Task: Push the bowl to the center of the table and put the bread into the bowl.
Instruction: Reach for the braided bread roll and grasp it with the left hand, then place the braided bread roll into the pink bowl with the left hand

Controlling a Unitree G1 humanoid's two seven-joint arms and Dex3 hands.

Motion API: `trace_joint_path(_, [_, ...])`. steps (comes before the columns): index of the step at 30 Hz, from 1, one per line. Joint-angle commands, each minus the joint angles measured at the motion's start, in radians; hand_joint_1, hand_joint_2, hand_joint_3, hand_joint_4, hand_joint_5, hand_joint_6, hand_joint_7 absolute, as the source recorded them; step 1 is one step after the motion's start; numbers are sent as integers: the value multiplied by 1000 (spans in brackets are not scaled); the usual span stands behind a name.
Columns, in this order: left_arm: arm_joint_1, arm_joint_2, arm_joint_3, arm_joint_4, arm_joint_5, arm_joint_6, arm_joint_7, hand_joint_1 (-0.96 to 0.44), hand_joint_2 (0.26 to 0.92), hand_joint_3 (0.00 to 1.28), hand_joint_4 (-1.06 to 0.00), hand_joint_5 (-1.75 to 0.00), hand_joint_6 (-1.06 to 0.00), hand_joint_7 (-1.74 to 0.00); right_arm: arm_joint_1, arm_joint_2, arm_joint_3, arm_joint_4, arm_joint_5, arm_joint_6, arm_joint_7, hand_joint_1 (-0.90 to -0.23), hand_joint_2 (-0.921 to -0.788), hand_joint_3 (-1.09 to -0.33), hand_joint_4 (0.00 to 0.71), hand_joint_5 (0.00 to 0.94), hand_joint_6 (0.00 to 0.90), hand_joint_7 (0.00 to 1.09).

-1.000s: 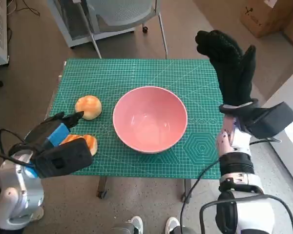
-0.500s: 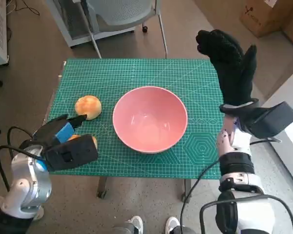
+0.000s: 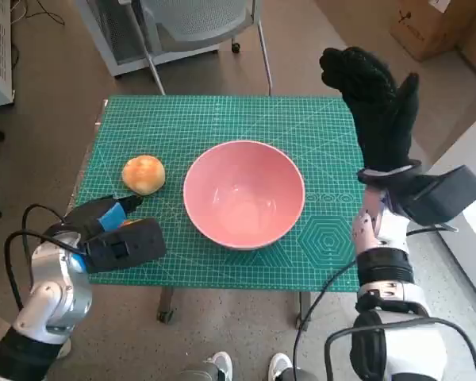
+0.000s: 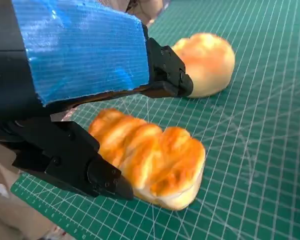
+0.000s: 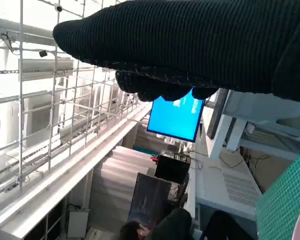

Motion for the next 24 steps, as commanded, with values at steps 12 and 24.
trace_joint_path(12, [-31, -5, -15, 49, 49, -41, 24, 24, 903, 91, -713, -1069, -606, -910, 14, -4, -10, 9, 15, 11, 19, -646, -921, -568, 281, 1, 396, 45])
trace_joint_path(24, [-25, 10, 20, -33, 50, -60, 6, 3, 887, 113, -717, -1248, -655, -1030, 15, 0, -15, 9, 17, 5, 28, -645, -921, -568, 285, 2, 400, 39])
